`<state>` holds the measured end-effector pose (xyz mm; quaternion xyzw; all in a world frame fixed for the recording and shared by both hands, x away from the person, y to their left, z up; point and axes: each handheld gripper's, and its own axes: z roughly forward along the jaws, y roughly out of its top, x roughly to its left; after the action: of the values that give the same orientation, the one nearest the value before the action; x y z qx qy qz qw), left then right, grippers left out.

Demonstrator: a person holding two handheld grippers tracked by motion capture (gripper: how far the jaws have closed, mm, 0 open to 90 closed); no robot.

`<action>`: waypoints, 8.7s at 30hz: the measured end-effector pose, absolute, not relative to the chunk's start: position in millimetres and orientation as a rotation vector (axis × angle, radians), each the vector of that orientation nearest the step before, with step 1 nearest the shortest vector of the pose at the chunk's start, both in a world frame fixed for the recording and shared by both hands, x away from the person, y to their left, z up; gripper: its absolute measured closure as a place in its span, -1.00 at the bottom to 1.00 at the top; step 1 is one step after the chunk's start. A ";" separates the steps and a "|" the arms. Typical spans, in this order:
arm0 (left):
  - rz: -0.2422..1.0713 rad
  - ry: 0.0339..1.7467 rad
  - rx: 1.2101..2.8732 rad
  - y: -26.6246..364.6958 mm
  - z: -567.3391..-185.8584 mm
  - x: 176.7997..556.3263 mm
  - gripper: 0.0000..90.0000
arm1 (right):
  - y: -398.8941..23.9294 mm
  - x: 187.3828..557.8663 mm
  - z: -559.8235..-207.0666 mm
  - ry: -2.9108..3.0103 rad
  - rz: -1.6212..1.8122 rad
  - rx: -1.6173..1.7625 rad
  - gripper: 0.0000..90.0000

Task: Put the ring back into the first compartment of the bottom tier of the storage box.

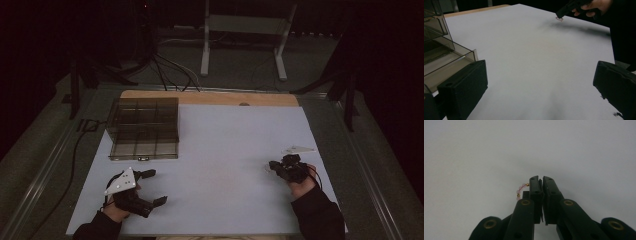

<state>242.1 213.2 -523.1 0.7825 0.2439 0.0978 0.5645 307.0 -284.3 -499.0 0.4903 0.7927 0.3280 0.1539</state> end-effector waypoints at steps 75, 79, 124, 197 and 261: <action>0.218 0.553 1.847 211.8 -523.6 242.4 -0.99 | -151.8 346.6 -450.3 2.429 1.120 1.082 0.93; 0.219 0.554 1.848 211.7 -523.5 242.4 -0.98 | -142.5 348.9 -448.7 2.440 1.128 1.062 0.93; 0.224 0.536 1.855 211.2 -523.1 241.2 -0.98 | -16.6 375.7 -434.4 2.556 1.224 0.880 0.93; 0.218 0.530 1.824 214.5 -521.9 240.5 -0.98 | 150.0 412.8 -450.3 2.587 1.472 0.857 0.02; 0.223 0.546 1.845 212.0 -523.7 240.8 -0.98 | -72.0 372.1 -420.6 2.460 1.483 0.807 -1.00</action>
<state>240.8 212.0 -523.7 0.7850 0.2322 0.0947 0.5664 372.1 -72.0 -420.6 0.2696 0.8219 0.4955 0.0787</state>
